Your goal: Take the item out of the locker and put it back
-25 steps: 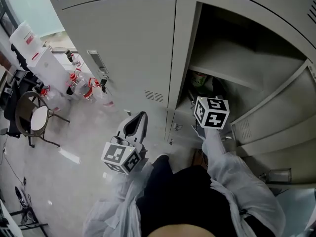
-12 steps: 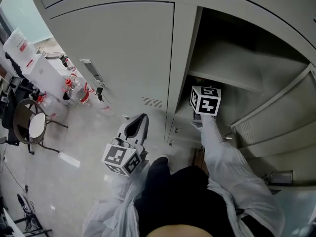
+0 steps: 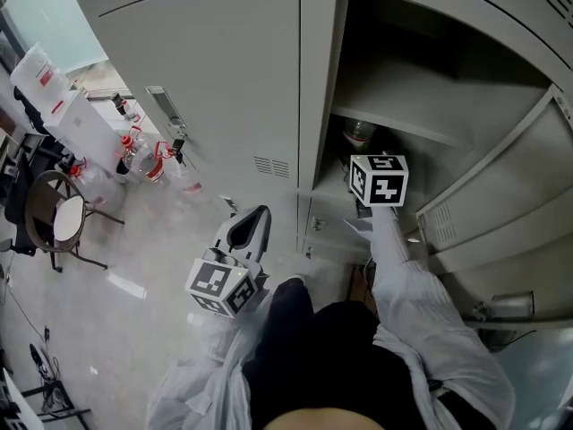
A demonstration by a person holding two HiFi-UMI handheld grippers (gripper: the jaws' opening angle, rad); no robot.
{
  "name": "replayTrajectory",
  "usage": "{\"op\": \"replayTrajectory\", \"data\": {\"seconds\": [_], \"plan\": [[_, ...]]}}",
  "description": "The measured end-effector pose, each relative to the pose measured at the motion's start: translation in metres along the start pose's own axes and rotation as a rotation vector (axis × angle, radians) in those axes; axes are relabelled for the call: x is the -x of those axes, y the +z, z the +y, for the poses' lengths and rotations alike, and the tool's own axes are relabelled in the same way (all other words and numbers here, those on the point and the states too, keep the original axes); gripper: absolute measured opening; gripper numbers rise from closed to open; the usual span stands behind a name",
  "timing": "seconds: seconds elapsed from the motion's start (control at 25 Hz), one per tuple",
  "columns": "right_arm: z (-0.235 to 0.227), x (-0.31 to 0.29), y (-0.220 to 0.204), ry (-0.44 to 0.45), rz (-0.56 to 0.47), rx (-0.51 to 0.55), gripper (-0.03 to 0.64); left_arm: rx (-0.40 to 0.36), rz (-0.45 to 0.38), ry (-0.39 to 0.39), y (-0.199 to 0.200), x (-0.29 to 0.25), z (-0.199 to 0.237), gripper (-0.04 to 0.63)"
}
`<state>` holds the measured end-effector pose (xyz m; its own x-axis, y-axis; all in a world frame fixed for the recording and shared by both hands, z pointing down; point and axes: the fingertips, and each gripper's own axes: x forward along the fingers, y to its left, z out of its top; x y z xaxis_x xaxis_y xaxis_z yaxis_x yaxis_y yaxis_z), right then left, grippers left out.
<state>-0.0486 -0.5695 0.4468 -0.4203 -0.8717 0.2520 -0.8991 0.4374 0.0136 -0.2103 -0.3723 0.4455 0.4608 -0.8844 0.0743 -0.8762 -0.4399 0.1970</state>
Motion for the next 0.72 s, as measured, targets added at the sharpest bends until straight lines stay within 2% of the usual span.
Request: {"op": "replayTrajectory", "data": {"seconds": [0.36, 0.44, 0.6, 0.72], "plan": [[0.009, 0.033, -0.012, 0.056, 0.049, -0.028, 0.307, 0.011, 0.006, 0.002, -0.034, 0.024, -0.031, 0.008], [0.011, 0.035, -0.011, 0.098, 0.074, -0.092, 0.307, 0.007, -0.001, 0.004, -0.037, 0.03, -0.039, 0.008], [0.02, 0.042, -0.01, 0.216, 0.102, -0.334, 0.307, 0.012, -0.008, 0.03, -0.041, 0.048, -0.051, 0.008], [0.025, 0.051, -0.014, 0.271, 0.104, -0.464, 0.307, 0.023, -0.009, 0.054, -0.043, 0.061, -0.054, 0.008]]}}
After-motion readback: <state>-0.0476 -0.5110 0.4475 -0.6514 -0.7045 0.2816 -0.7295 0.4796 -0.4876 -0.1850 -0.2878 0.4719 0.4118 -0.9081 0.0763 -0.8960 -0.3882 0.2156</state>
